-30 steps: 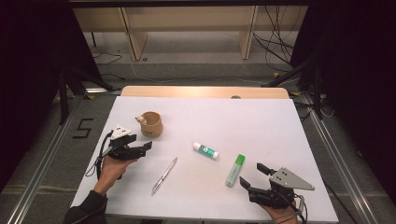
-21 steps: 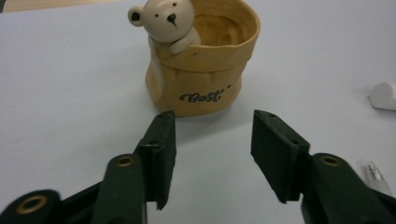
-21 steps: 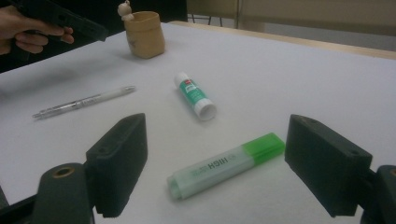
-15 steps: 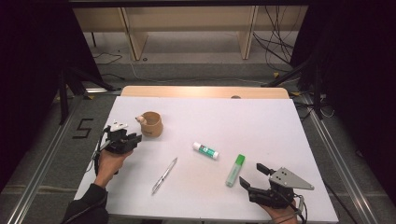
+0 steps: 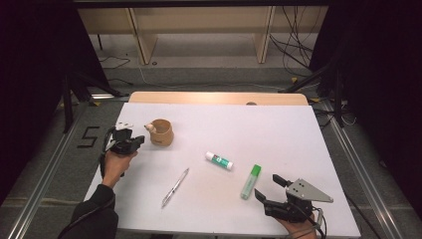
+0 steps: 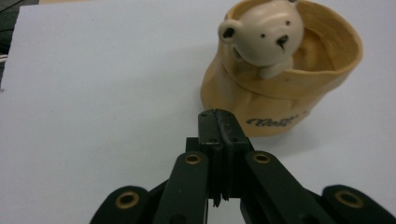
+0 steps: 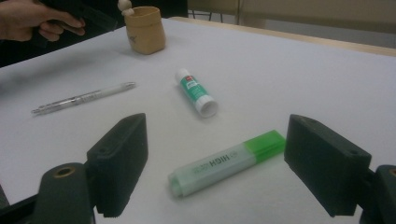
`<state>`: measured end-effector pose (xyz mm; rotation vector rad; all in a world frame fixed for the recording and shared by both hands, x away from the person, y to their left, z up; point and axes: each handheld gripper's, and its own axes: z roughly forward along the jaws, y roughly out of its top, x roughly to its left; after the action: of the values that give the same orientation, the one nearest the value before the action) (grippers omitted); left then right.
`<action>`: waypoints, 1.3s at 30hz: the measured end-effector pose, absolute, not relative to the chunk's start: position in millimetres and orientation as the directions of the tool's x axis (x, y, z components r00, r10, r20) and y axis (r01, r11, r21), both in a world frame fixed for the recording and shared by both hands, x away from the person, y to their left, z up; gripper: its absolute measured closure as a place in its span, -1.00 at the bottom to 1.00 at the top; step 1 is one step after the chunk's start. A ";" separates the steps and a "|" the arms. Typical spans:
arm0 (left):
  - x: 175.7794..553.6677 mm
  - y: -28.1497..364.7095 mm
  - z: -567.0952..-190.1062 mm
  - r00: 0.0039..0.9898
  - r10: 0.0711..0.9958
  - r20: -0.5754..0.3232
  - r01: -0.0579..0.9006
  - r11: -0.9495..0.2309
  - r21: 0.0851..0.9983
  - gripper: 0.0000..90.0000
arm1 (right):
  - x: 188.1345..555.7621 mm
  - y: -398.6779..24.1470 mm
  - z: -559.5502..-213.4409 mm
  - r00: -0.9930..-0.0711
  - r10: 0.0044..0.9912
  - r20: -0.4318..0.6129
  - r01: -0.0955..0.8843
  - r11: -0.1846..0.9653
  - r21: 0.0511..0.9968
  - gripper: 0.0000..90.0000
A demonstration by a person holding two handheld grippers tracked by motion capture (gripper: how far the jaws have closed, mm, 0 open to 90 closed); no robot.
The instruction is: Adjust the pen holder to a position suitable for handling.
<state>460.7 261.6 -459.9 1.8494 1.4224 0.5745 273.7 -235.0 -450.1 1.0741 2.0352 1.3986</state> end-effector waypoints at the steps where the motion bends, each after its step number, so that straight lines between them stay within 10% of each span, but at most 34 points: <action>1: 463.9 262.7 -461.0 0.286 0.955 -0.082 0.636 -0.125 0.761 0.98 | 273.8 -235.2 -450.1 -0.599 0.798 0.068 0.347 0.182 0.920 -0.50; 39: 491.8 246.9 -476.4 0.311 0.950 -0.033 0.651 -0.187 0.736 0.99 | 275.9 -231.9 -452.1 -0.609 0.790 0.074 0.357 0.190 0.915 -0.51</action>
<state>491.8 246.9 -476.4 1.9244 1.4158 0.5834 275.9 -231.9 -452.1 1.0731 2.0557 1.4026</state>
